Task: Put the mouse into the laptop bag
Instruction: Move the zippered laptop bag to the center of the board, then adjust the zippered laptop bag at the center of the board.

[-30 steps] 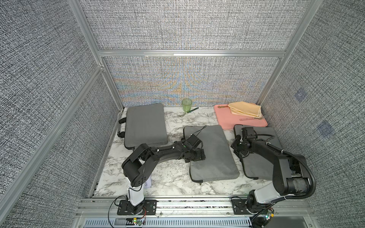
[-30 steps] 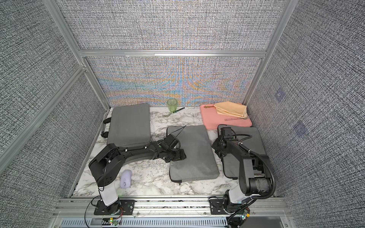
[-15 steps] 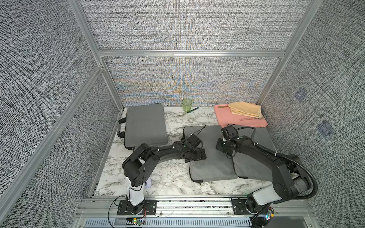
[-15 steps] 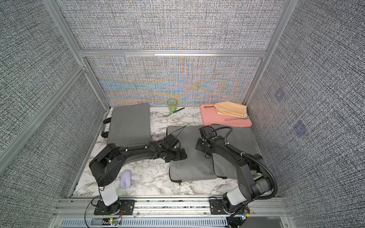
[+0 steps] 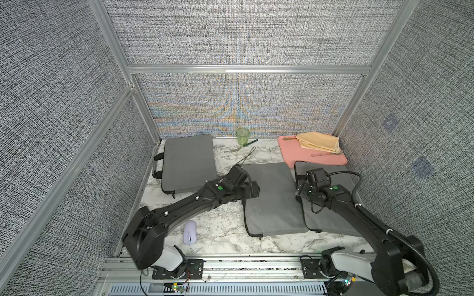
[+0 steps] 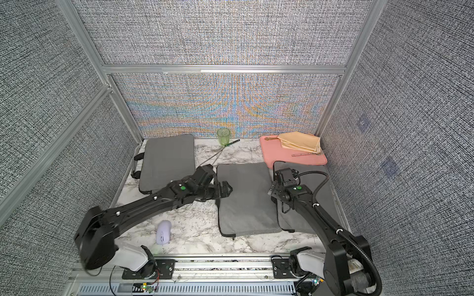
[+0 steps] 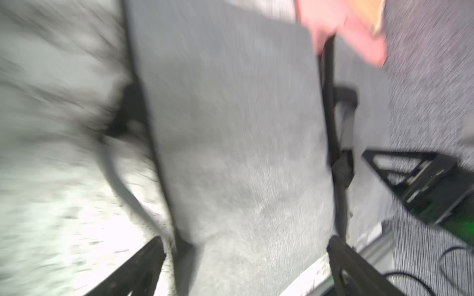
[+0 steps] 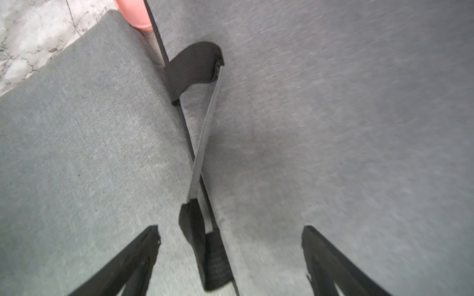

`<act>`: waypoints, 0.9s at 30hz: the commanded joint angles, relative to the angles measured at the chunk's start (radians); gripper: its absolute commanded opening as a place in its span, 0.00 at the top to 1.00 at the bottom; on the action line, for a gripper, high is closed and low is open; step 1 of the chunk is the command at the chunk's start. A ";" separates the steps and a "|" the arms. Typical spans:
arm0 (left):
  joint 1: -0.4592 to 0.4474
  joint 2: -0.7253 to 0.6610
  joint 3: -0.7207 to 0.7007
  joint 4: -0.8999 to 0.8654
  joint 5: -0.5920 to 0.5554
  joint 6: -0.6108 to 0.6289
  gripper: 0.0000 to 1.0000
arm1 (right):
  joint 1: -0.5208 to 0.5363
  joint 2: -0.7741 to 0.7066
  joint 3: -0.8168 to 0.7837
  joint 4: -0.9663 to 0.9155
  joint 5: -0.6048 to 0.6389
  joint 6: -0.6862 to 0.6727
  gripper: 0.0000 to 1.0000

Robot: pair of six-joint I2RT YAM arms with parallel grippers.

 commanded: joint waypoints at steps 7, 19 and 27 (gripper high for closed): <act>0.257 -0.528 -0.271 -0.203 -0.567 0.015 0.01 | 0.326 -0.047 0.163 -0.023 0.167 -0.020 0.01; 1.035 -0.198 -0.360 0.100 -0.082 0.091 0.01 | 0.738 0.605 0.699 0.237 0.017 -0.150 0.01; 1.083 0.200 -0.140 0.194 -0.106 0.023 0.00 | 0.717 0.984 1.079 0.198 -0.097 -0.195 0.01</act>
